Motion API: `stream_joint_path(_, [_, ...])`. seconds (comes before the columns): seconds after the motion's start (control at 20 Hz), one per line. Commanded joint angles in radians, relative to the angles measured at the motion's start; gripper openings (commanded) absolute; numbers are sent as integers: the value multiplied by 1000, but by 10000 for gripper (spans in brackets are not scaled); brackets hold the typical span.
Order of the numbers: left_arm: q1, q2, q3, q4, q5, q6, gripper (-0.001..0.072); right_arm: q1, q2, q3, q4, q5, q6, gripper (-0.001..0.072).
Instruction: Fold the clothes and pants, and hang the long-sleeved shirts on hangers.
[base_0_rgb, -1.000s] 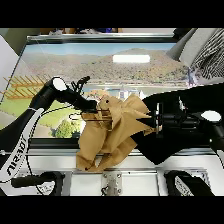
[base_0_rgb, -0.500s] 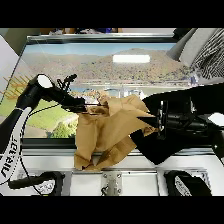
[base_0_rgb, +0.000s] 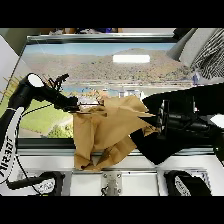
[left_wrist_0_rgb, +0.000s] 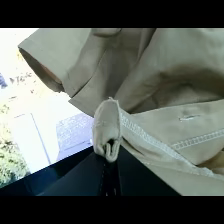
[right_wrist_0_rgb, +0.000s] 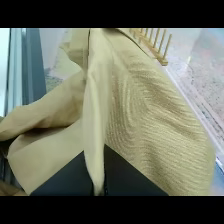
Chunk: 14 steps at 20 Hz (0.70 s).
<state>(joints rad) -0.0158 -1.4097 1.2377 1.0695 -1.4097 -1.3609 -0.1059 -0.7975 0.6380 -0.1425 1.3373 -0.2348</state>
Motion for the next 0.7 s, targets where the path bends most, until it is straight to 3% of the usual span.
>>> stream_joint_path(0.0, [25, 27, 0, 12, -3, 23, 13, -1, 1, 1, 1, -32, 8, 12])
stream_joint_path(0.3, [112, 99, 0, 11, -50, 30, 14, 0, 1, 1, 1, -42, 32, 12])
stream_joint_path(0.65, [118, 130, 0, 12, -87, 49, 14, 0, 1, 1, -16, -54, 46, 12])
